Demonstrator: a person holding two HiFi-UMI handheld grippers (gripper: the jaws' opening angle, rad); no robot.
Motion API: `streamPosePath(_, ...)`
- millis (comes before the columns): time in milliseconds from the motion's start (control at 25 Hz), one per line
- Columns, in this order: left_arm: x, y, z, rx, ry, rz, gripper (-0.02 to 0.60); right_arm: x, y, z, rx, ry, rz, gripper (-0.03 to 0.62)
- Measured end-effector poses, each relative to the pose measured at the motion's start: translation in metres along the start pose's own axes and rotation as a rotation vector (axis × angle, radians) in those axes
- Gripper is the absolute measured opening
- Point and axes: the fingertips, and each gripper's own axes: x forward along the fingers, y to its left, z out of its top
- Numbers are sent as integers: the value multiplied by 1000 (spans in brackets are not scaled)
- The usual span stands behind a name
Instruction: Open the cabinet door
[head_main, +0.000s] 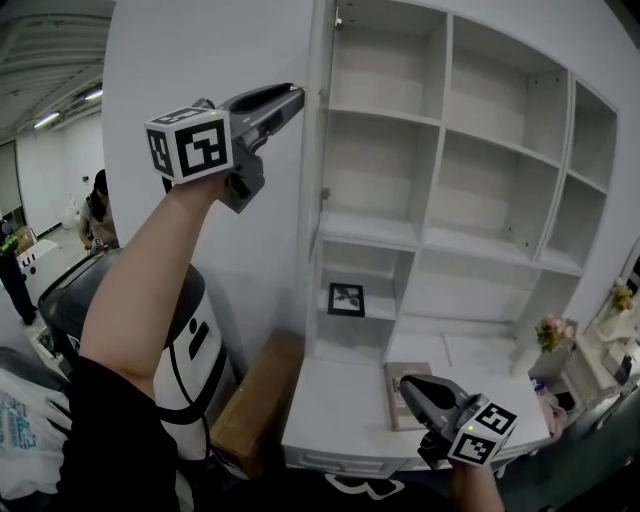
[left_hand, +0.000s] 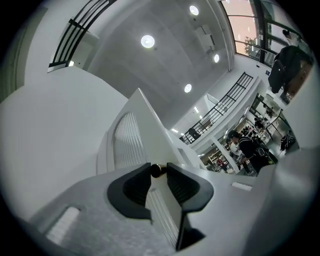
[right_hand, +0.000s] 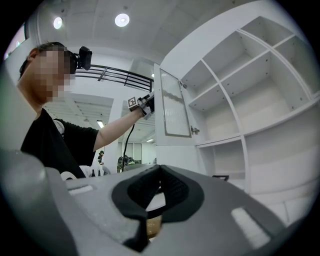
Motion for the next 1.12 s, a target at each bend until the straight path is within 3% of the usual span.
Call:
streamPosePath(240,-13,11,-1,-16,36,40,98,-12,9,-5,6,12,2,2)
streamPosePath(400,-21,19,4,-2,30,121,98,-31,6,-9,38,12,-17,2)
streamPosePath(600,-39,19,13,-26,18,193,195,-47,9,-8,56,14,-15,2)
streamPosePath(760,-60,-14,21,17,34,164,209,-51,14,-7,55,19,3,2)
streamPosePath(880,-76,-45,17,72,103,157,209,-53,21,-3,45,21,24,2)
streamPosePath(1120,-114,-126,-34,-59,207,159,207,-62,31,-10,28,34,6,2)
